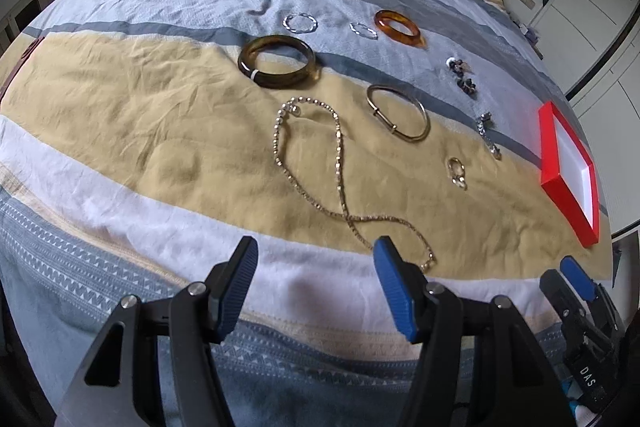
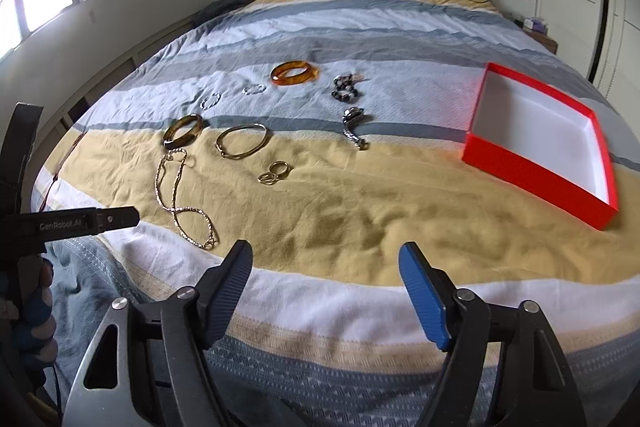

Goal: Organize jewelry
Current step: 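Lower the left tool and grasp the silver bead necklace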

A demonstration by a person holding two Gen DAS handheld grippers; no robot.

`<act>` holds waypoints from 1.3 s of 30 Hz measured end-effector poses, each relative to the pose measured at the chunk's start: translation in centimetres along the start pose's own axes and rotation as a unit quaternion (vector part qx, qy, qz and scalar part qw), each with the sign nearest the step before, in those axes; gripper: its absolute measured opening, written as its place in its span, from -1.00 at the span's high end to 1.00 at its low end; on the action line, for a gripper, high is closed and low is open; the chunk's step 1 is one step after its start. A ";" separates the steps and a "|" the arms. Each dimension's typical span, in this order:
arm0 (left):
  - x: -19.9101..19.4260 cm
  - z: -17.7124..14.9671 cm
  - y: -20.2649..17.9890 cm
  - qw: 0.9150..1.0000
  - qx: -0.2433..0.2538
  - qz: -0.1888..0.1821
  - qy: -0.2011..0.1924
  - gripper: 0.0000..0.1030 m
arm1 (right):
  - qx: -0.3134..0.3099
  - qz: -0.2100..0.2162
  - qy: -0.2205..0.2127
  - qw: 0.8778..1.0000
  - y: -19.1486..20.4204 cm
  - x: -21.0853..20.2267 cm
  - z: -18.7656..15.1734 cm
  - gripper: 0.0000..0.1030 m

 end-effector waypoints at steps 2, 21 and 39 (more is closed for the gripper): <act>0.9 0.7 -0.5 1.000 0.001 -0.001 0.003 -0.12 | 0.001 0.012 0.008 1.000 -0.1 1.1 0.6 -0.26; 5.6 2.7 -1.7 1.000 -0.005 0.021 0.023 0.38 | 0.013 0.099 0.053 0.994 -0.2 8.7 3.4 0.24; 7.1 5.3 -0.8 1.000 -0.006 0.014 -0.002 0.92 | 0.045 0.138 0.065 0.987 -0.3 11.2 5.0 0.41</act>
Point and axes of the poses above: each gripper's, at about its wrist camera, not at the fingertips, and x roughly the way its jaws point, y to its left, z to its top, the point moved 3 cm from there along x, roughly the way its jaws point, and after that the axes turned 12 degrees about z, right-handed, at the moved point
